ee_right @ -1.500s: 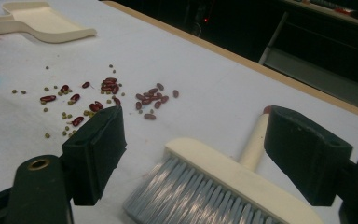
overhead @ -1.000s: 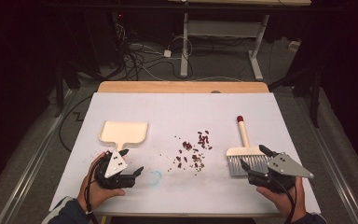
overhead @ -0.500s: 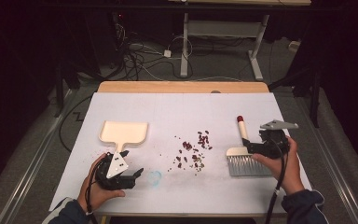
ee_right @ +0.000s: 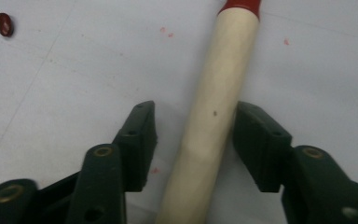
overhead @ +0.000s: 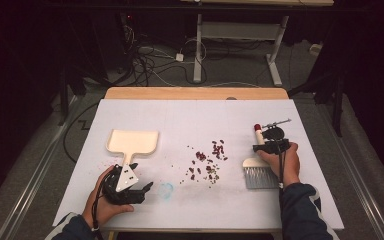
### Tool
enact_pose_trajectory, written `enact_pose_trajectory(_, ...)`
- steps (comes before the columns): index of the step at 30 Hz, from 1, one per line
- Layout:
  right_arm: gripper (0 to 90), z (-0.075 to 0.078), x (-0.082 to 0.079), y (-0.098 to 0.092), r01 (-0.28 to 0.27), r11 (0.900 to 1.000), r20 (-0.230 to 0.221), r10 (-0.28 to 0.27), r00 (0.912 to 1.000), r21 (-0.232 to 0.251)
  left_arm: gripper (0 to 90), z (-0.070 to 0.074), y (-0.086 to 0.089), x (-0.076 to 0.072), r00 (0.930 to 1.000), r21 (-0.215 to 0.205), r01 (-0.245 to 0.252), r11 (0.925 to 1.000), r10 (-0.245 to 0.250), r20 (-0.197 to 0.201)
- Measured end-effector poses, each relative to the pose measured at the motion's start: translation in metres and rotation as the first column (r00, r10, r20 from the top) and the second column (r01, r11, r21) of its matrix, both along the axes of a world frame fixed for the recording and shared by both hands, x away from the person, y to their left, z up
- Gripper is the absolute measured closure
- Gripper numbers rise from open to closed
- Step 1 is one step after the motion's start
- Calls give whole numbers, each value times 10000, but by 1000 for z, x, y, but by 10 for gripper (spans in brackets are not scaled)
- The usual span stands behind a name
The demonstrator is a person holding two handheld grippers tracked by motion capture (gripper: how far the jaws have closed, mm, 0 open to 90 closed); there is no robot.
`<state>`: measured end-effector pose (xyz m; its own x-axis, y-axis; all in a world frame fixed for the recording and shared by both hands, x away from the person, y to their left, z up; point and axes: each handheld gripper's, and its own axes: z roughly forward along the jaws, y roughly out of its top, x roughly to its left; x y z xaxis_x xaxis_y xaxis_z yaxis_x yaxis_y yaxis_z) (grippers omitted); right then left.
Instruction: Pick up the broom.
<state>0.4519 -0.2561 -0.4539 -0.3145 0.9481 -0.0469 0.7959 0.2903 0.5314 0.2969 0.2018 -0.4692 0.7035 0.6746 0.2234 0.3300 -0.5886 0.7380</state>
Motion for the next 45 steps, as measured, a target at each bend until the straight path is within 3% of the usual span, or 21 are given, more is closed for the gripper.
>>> enact_pose_trajectory(1,663,0,0,1,-71,10000,34,71,10000,29,214,0,-1,0,10000,26,25,10000,-25,16)
enact_pose_trajectory(8,707,1,2,4,-172,9998,40,172,9998,90,216,1,-1,-1,10000,-86,78,9999,-78,18)
enact_pose_trajectory(12,708,2,-6,2,-429,9982,402,413,9983,411,215,2,0,0,10000,-156,18,9999,-18,35)
enact_pose_trajectory(14,707,7,-15,2,-697,9956,840,643,9944,633,215,2,1,0,10000,-271,-14,9996,14,10)
enact_pose_trajectory(18,709,24,-34,-4,-1108,9885,1897,898,9777,1028,216,6,1,0,9998,-765,-143,9970,131,-171)
enact_pose_trajectory(21,710,40,-53,-12,-1372,9793,2666,939,9592,1487,214,13,-8,1,9987,-1183,-23,9930,-38,-513)
enact_pose_trajectory(24,710,55,-70,-16,-1608,9706,3404,922,9357,1790,200,20,-20,0,9986,-1340,267,9906,-327,-425)
enact_pose_trajectory(25,710,60,-75,-16,-1667,9679,3607,898,9284,1880,199,29,-34,0,9963,-1885,645,9799,-741,-446)
enact_pose_trajectory(27,710,69,-85,-14,-1795,9643,4024,883,9112,1948,198,37,-52,1,9925,-2272,1004,9687,-1136,-455)
enact_pose_trajectory(29,710,77,-93,-9,-1943,9595,4293,908,8986,2039,192,46,-71,0,9853,-2705,1491,9511,-1661,-410)
enact_pose_trajectory(32,710,84,-103,5,-2260,9523,4708,1064,8758,2051,192,58,-105,-1,9691,-3105,2253,9235,-2453,-264)
enact_pose_trajectory(35,709,87,-114,23,-2575,9489,5168,1303,8461,1825,192,64,-139,-1,9531,-3226,2847,9027,-3025,-53)
enact_pose_trajectory(36,709,88,-117,28,-2655,9449,5289,1285,8389,1916,192,64,-139,-1,9531,-3226,2847,9027,-3025,-53)
enact_pose_trajectory(37,709,89,-121,33,-2721,9423,5424,1274,8304,1952,192,64,-158,1,9452,-3386,3059,8898,-3265,-40)
enact_pose_trajectory(38,709,90,-125,38,-2808,9406,5550,1325,8213,1910,199,62,-165,2,9427,-3445,3145,8845,-3337,38)
enact_pose_trajectory(39,709,90,-129,43,-2916,9383,5614,1421,8153,1859,220,62,-165,2,9427,-3445,3145,8845,-3337,38)
enact_pose_trajectory(40,708,91,-133,47,-3027,9348,5740,1467,8056,1859,255,60,-177,3,9412,-3586,3254,8749,-3360,344)
enact_pose_trajectory(43,708,93,-146,59,-3349,9264,6054,1687,7778,1721,314,56,-187,4,9431,-3745,3206,8700,-3301,403)
enact_pose_trajectory(45,708,95,-154,67,-3599,9176,6136,1879,7670,1688,342,55,-191,5,9426,-3815,3174,8682,-3327,273)
